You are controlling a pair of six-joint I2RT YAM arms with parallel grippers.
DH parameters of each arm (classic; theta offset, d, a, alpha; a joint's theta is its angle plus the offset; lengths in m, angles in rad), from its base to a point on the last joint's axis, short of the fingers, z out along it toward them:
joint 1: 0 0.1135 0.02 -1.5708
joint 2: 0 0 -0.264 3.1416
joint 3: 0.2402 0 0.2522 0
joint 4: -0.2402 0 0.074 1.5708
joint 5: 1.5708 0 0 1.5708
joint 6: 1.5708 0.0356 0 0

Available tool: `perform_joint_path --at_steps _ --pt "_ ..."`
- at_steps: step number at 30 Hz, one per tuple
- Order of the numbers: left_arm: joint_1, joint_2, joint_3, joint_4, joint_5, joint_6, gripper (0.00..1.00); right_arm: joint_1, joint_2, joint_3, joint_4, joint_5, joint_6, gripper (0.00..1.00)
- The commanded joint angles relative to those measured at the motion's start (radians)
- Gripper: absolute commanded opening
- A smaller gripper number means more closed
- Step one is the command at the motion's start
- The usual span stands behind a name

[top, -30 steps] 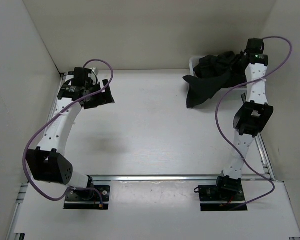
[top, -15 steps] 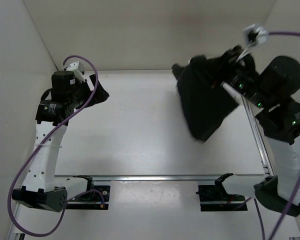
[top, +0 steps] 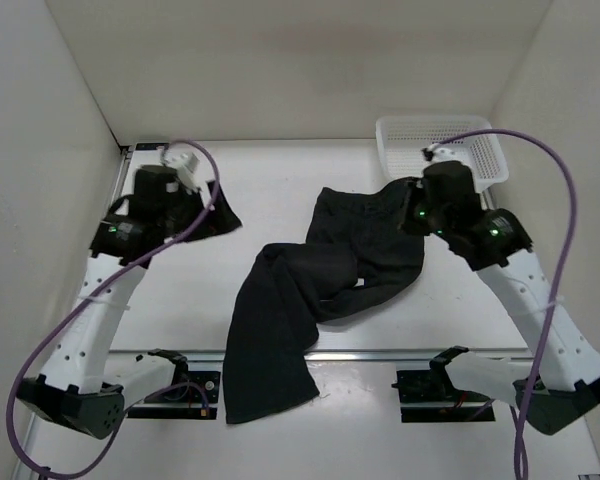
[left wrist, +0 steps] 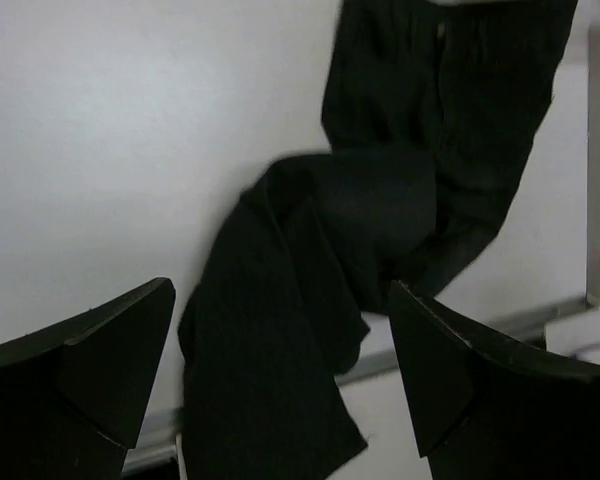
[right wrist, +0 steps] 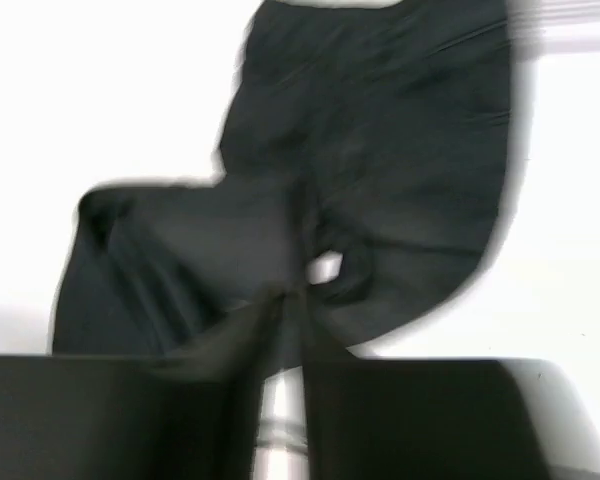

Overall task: Fold and stack the trousers
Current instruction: Move the trousers to the center of the board, then flatten the trousers out

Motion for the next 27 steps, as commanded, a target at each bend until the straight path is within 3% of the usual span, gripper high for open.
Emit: perform_joint_path --at_steps 1,3,4,6,11,16,18,19,21,22,23,24,27 --pt "-0.116 -0.027 -0.177 0.029 0.045 -0.066 0.98 -0.105 -0.045 -0.034 -0.018 0.076 0.032 0.3" --pt "-0.187 -0.036 -0.298 0.042 0.027 -0.142 1.0 -0.177 -0.002 -0.065 -0.018 0.007 0.021 0.63" --pt "-0.211 -0.037 -0.332 0.057 0.027 -0.164 1.0 -0.225 0.015 -0.082 -0.009 -0.016 0.012 0.87" --pt "-0.294 -0.012 -0.4 0.075 -0.016 -0.229 1.0 -0.291 0.073 -0.129 0.012 -0.062 0.012 0.96" --pt "-0.432 0.127 -0.431 0.135 -0.11 -0.322 1.0 -0.426 0.218 -0.186 0.129 -0.108 0.012 1.0" --pt "-0.442 0.324 -0.4 0.18 -0.169 -0.31 1.0 -0.503 0.405 -0.153 0.198 -0.14 0.003 1.0" --pt "-0.442 0.396 -0.385 0.18 -0.179 -0.296 0.94 -0.503 0.467 -0.118 0.212 -0.14 -0.007 1.0" --pt "-0.431 0.413 -0.375 0.189 -0.179 -0.296 0.94 -0.503 0.519 -0.105 0.221 -0.152 -0.007 0.99" --pt "-0.419 0.451 -0.357 0.201 -0.179 -0.287 0.71 -0.503 0.558 -0.085 0.261 -0.219 -0.007 0.89" --pt "-0.399 0.462 -0.342 0.201 -0.168 -0.274 0.52 -0.503 0.585 -0.085 0.278 -0.25 -0.007 0.84" --pt "-0.387 0.474 -0.317 0.201 -0.159 -0.258 0.26 -0.503 0.599 -0.085 0.29 -0.278 -0.007 0.76" --pt "-0.374 0.483 -0.303 0.201 -0.15 -0.244 0.1 -0.503 0.61 -0.074 0.302 -0.298 -0.007 0.56" --pt "-0.322 0.483 -0.23 0.181 -0.141 -0.189 0.1 -0.482 0.631 -0.012 0.29 -0.347 0.003 0.14"
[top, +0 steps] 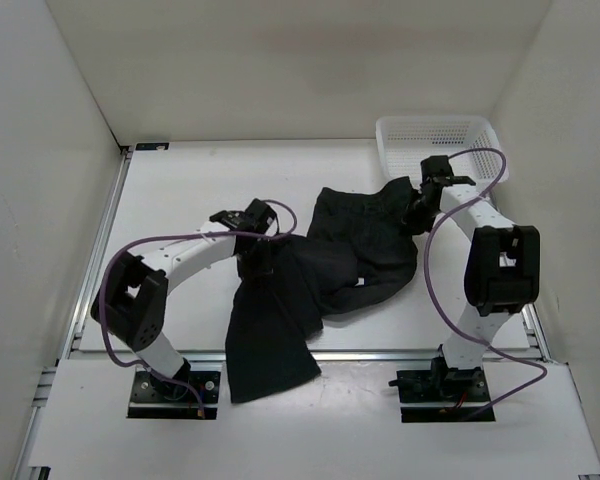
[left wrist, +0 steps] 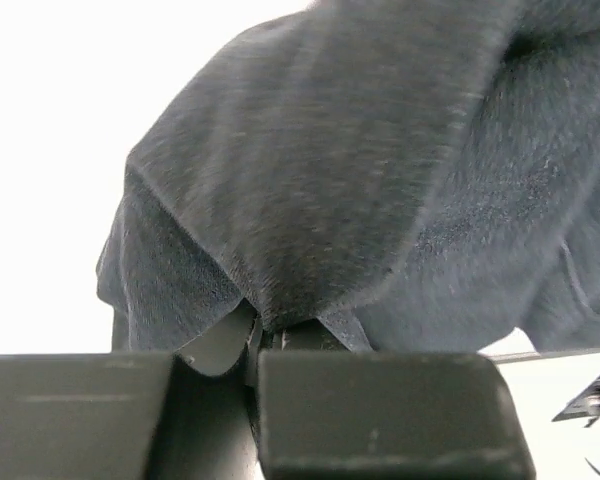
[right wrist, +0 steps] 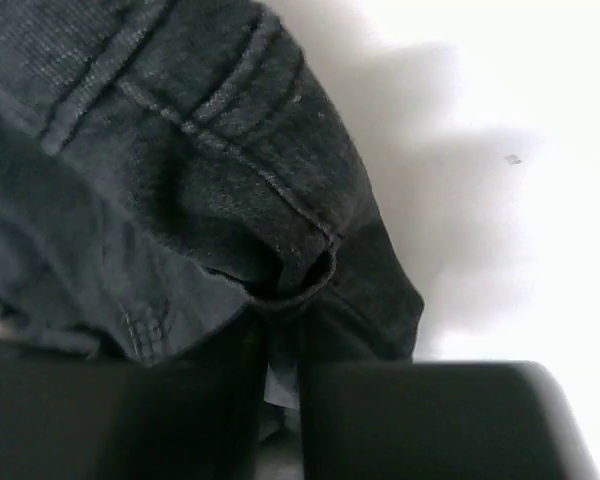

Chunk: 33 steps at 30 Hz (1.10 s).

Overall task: Fold and stack the trousers
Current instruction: Flatten the trousers out

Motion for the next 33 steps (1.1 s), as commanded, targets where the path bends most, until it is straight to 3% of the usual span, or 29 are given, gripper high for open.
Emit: perform_joint_path --at_steps 1,4,5,10,12,13,16,18,20,22,23,24,25,28,29,30,31,32,33 --pt "0.064 -0.054 0.128 -0.003 -0.02 0.079 0.1 0.015 -0.022 0.148 0.023 -0.105 0.001 0.0" --pt "0.142 -0.074 0.311 -0.082 -0.066 0.119 0.1 0.05 -0.082 0.265 -0.023 -0.125 0.001 0.0" --pt "0.188 -0.074 0.377 -0.15 -0.09 0.141 0.1 0.069 -0.095 0.373 -0.042 -0.125 0.001 0.0" --pt "0.282 -0.024 1.009 -0.353 -0.143 0.179 0.1 0.11 -0.168 0.739 -0.143 -0.138 0.012 0.0" --pt "0.319 -0.012 1.252 -0.398 -0.134 0.207 0.1 0.11 -0.234 0.805 -0.143 -0.147 0.023 0.0" --pt "0.333 -0.012 1.304 -0.41 -0.134 0.207 0.1 0.11 -0.262 0.822 -0.143 -0.132 0.023 0.0" --pt "0.382 -0.062 1.319 -0.41 -0.107 0.207 0.1 0.11 -0.389 0.766 -0.143 -0.119 0.034 0.0" --pt "0.391 -0.136 1.245 -0.375 -0.135 0.207 0.1 0.11 -0.519 0.595 -0.143 -0.083 0.043 0.0" --pt "0.402 -0.221 1.026 -0.317 -0.161 0.207 0.1 0.119 -0.683 0.331 -0.119 -0.044 0.09 0.01" --pt "0.411 -0.281 0.922 -0.283 -0.161 0.207 0.13 0.12 -0.843 0.148 -0.096 -0.023 0.1 0.25" --pt "0.411 -0.295 0.831 -0.258 -0.141 0.207 0.29 0.12 -0.886 -0.003 -0.096 -0.004 0.112 0.42" --pt "0.411 -0.295 0.793 -0.249 -0.111 0.207 0.55 0.12 -0.951 -0.064 -0.108 0.037 0.121 0.58" --pt "0.411 -0.304 0.757 -0.249 -0.082 0.207 1.0 0.12 -0.975 -0.113 -0.146 0.054 0.121 0.82" --pt "0.411 -0.283 0.665 -0.249 -0.011 0.218 1.0 0.12 -1.0 -0.214 -0.276 0.16 0.138 0.9" --pt "0.411 -0.283 0.65 -0.249 0.0 0.218 1.0 0.12 -1.0 -0.215 -0.296 0.219 0.15 0.89" --pt "0.411 -0.274 0.624 -0.249 0.014 0.218 0.92 0.12 -1.0 -0.215 -0.307 0.232 0.15 0.77" --pt "0.411 -0.274 0.608 -0.234 0.023 0.227 0.66 0.12 -1.0 -0.215 -0.307 0.246 0.15 0.35" --pt "0.411 -0.274 0.593 -0.234 0.023 0.227 0.4 0.12 -1.0 -0.215 -0.307 0.26 0.164 0.14" --pt "0.411 -0.274 0.562 -0.225 0.023 0.227 0.1 0.12 -1.0 -0.202 -0.307 0.275 0.164 0.0"
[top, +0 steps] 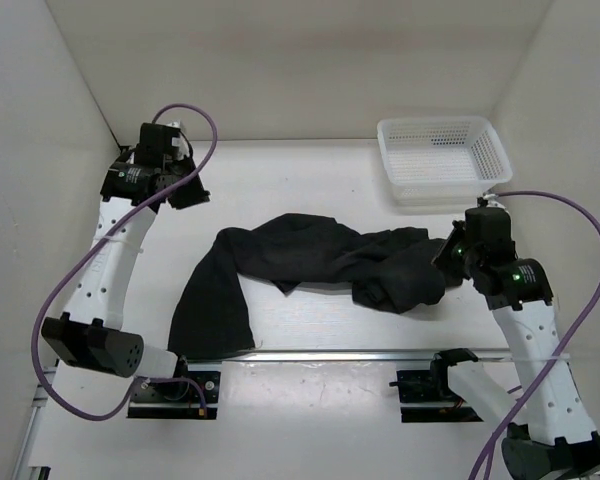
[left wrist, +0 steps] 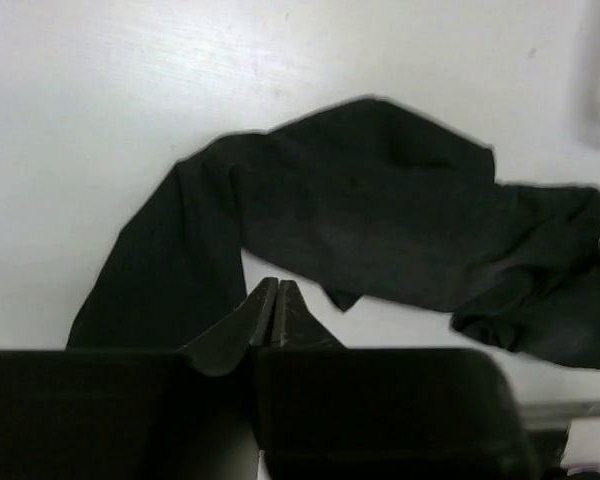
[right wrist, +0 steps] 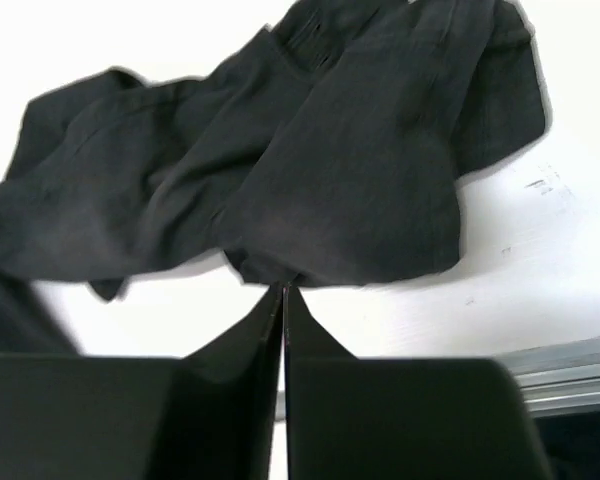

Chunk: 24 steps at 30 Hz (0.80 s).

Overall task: Fold and stack the trousers
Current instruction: Flatten the trousers out

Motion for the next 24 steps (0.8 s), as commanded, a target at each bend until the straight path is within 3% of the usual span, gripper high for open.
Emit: perform_joint_path --at_steps 1,5,6,7,8,9,10,12,14,18,22,23,24 --pt "0.004 -0.058 -0.036 0.03 0.056 0.019 0.1 0.003 -0.032 0.046 0.004 0.125 0.026 0.0" --pt "-0.016 -0.067 -0.131 0.039 0.041 -0.001 0.11 0.003 0.062 0.083 0.06 0.125 -0.026 0.0" --pt "-0.016 -0.067 -0.151 0.039 0.024 -0.001 0.18 0.003 0.09 0.083 0.06 0.097 -0.038 0.02" --pt "-0.016 -0.067 -0.194 0.039 0.015 -0.016 0.3 0.003 0.124 0.094 0.07 0.071 -0.062 0.08" --pt "-0.016 -0.067 -0.22 0.048 0.015 -0.025 0.76 0.003 0.193 0.094 0.07 0.047 -0.073 0.28" --pt "-0.016 -0.058 -0.249 0.057 0.015 -0.025 0.97 0.003 0.224 0.094 0.07 0.021 -0.083 0.41" --pt "-0.016 -0.058 -0.303 0.058 0.015 -0.025 1.0 0.003 0.251 0.094 0.079 0.001 -0.092 0.56" --pt "-0.016 -0.015 -0.355 0.087 0.015 -0.034 1.0 0.003 0.322 0.094 0.109 -0.027 -0.104 0.89" --pt "-0.016 0.019 -0.412 0.134 0.024 -0.044 1.0 0.003 0.401 0.094 0.131 -0.013 -0.119 0.98" --pt "-0.025 0.169 -0.406 0.177 -0.002 -0.064 1.0 0.035 0.544 0.187 0.155 -0.024 -0.109 1.0" --pt "-0.025 0.299 -0.34 0.186 -0.06 -0.073 0.98 0.154 0.651 0.241 0.217 -0.085 -0.1 1.0" --pt "-0.025 0.321 -0.331 0.186 -0.048 -0.073 0.92 0.174 0.684 0.265 0.217 -0.096 -0.1 0.99" --pt "-0.025 0.338 -0.314 0.186 -0.034 -0.073 0.65 0.196 0.718 0.291 0.217 -0.096 -0.1 0.99"
